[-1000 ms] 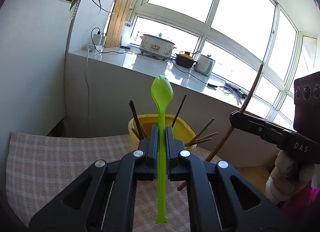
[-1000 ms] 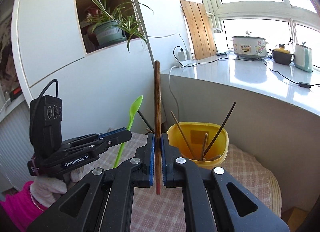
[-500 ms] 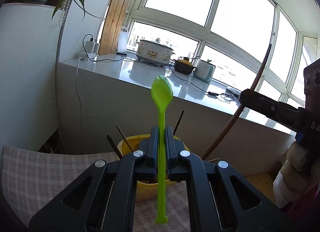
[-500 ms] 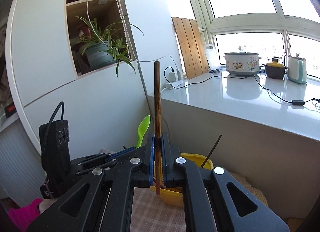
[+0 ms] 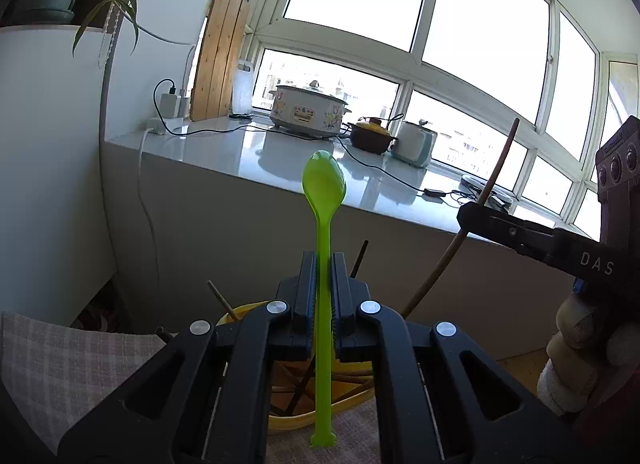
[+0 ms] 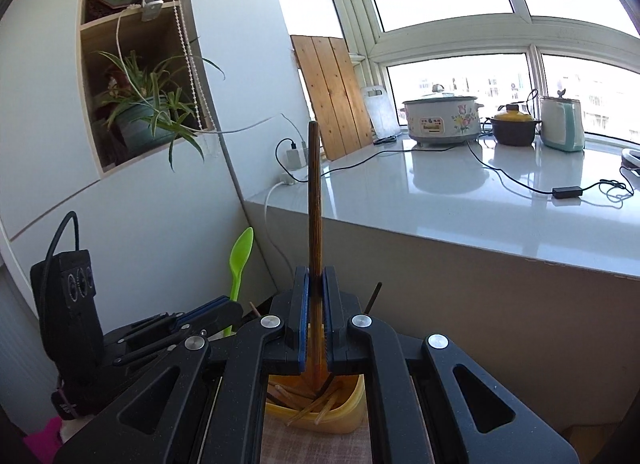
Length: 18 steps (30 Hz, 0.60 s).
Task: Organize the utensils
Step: 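Lift the spoon and chopstick upright and carry them over the yellow container, then lower the spoon and chopstick into the container and open both tools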
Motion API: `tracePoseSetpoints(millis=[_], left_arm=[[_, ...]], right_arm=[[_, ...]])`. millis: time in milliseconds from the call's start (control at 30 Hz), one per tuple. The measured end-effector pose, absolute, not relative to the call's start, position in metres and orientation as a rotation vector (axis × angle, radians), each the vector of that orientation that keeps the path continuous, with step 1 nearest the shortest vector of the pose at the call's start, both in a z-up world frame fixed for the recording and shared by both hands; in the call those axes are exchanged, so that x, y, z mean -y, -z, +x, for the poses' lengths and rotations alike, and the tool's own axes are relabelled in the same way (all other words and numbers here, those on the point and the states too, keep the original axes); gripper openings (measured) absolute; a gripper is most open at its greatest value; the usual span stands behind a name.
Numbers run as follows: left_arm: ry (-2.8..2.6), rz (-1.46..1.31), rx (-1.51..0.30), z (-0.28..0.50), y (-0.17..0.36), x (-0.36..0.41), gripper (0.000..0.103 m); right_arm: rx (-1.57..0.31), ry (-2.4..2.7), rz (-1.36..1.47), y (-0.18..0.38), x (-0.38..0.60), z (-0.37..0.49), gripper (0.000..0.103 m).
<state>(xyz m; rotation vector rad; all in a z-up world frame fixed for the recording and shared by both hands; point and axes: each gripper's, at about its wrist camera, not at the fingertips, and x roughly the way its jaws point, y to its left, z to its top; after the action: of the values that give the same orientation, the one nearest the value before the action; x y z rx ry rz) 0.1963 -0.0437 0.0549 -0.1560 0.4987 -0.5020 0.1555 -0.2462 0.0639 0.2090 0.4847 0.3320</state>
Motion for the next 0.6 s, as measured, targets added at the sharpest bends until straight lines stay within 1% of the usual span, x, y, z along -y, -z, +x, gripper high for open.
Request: tracePoseSetpoints(millis=[233,600], left_arm=[[0.465,-0.126,-0.488,0.212,-0.047,0.06,0.004],[0.409,-0.084,-0.473,0.221,-0.029,0.075,0.004]], right_arm=[[-0.537,-0.325,0.23,-0.044,0.255,0.159,0.005],[-0.554,-0.336,0.22,-0.041,0.255,0.158,0.005]])
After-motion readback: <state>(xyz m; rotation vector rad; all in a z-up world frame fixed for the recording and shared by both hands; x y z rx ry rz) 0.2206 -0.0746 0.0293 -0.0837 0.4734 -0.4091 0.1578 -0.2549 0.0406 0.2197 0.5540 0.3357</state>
